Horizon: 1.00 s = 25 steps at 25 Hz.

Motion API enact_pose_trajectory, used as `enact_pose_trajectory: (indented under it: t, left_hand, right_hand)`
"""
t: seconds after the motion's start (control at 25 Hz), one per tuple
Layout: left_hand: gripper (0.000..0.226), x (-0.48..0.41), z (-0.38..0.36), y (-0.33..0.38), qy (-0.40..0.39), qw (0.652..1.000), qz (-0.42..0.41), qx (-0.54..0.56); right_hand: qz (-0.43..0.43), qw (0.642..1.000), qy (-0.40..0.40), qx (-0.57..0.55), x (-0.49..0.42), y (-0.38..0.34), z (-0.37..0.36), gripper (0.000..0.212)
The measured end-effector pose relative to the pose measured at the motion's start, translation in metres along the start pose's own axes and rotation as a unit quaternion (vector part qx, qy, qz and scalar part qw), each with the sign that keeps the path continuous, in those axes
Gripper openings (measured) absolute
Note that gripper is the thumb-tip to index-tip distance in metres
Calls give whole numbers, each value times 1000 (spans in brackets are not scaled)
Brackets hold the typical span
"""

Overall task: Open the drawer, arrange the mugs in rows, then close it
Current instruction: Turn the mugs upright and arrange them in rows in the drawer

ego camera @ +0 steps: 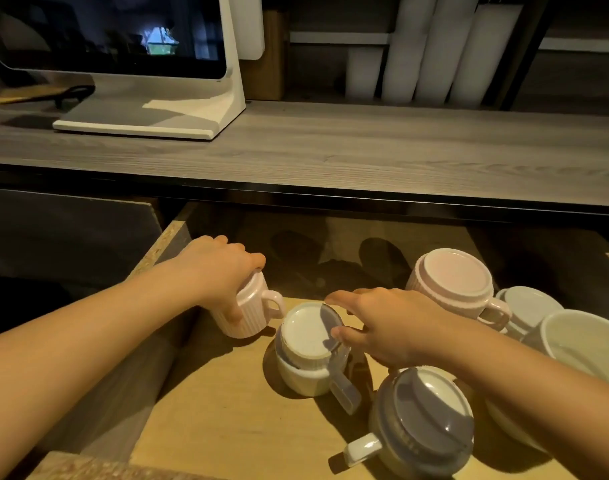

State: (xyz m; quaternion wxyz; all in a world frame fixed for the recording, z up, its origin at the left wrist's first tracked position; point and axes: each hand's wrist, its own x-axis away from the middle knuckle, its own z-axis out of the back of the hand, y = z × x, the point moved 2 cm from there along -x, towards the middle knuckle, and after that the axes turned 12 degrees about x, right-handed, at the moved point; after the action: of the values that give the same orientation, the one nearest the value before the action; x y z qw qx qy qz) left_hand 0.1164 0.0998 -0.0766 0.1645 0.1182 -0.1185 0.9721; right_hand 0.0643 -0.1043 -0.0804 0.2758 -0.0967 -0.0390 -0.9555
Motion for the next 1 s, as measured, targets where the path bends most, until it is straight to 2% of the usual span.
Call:
enact_pose_trajectory:
  t: [0.16,0.28,0.36,0.44,0.52,0.72,0.88,0.96,1.0]
  left_hand:
    - [86,24,34,-8,41,995,-37,79]
    - [83,37,52,-16,86,978,-89,169]
    - [78,39,58,-14,106,948,-143,264]
    - [77,39,61,-9,119,910,-189,348]
    - [78,41,62,-3,136,884,-218,390]
    - [75,47,67,1,191,845,-256,429]
    - [76,44,65,1,165,851,-244,436]
    - [78,40,63,-1,127,866,-224,429]
    - [82,39,61,-2,98,873,-213,428]
  right_hand:
    - [-36,991,8,-129,3,6,10,52]
    - [-42,963,30,-266,2,8,18,48]
    - [-49,910,48,-408,0,8,21,44]
    - [-67,835,72,-541,-2,10,23,40]
    - [-66,773,75,-626,-1,12,26,38]
    - [-6,697,27,-716,3,5,31,47]
    - [-20,701,85,-708,0,2,31,50]
    - [-67,731,120,-668,-1,3,31,53]
    - [-90,761,137,-628,-2,3,30,53]
